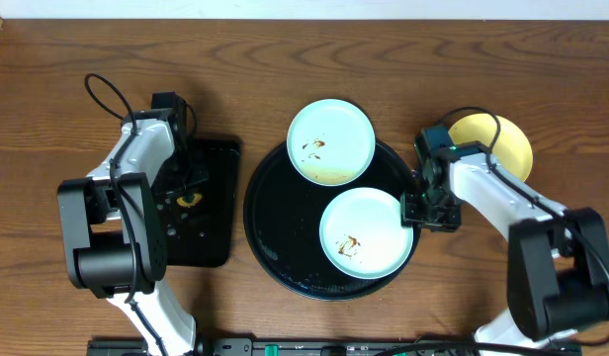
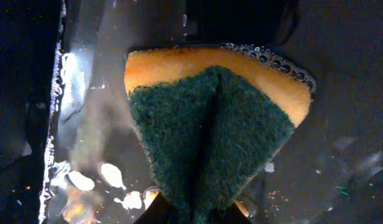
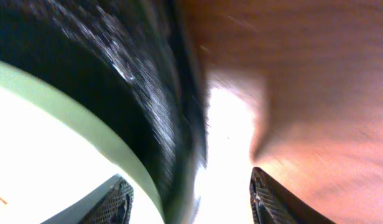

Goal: Clean dirty plates on tray and stack at the side
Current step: 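Grip and hold the pale blue plate rim with the right gripper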

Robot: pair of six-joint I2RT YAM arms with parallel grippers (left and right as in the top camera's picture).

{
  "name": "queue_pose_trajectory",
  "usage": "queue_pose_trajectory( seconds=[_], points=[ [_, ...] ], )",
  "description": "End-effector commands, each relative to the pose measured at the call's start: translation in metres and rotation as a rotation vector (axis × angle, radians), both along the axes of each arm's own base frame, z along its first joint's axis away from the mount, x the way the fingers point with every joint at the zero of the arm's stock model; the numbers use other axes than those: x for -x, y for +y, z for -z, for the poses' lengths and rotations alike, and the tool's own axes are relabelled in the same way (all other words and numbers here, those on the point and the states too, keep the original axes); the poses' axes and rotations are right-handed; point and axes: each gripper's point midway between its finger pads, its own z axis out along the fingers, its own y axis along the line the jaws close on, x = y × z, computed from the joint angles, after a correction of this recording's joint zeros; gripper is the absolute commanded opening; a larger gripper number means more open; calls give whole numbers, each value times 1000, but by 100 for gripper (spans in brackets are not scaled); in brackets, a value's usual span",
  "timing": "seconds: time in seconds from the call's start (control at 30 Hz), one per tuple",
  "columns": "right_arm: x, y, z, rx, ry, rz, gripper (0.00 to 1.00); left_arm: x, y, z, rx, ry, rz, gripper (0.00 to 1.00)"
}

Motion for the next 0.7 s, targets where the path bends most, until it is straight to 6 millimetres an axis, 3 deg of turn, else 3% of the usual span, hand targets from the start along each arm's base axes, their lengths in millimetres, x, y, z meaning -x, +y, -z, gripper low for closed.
queue_pose_trajectory(
  seconds=[0.0, 0.13, 0.23, 0.37, 0.5, 0.67],
  points=[
    [-10, -15, -30, 88, -101, -9, 59, 8, 0, 4, 2, 29, -5, 13],
    [-19, -15, -59, 82, -163, -21, 61, 7, 0, 4, 2, 28, -5, 13],
    [-27, -2, -69, 13, -194, -47, 59, 7, 0, 4, 2, 29, -5, 13],
    [-35, 16, -63, -82, -206, -119, 54, 8, 0, 4, 2, 30, -5, 13],
    [-35, 28, -52, -145, -183, -182, 66, 8, 0, 4, 2, 31, -5, 13],
    [-34, 48, -39, -230, -162, -291, 64, 8, 0, 4, 2, 31, -5, 13]
  ],
)
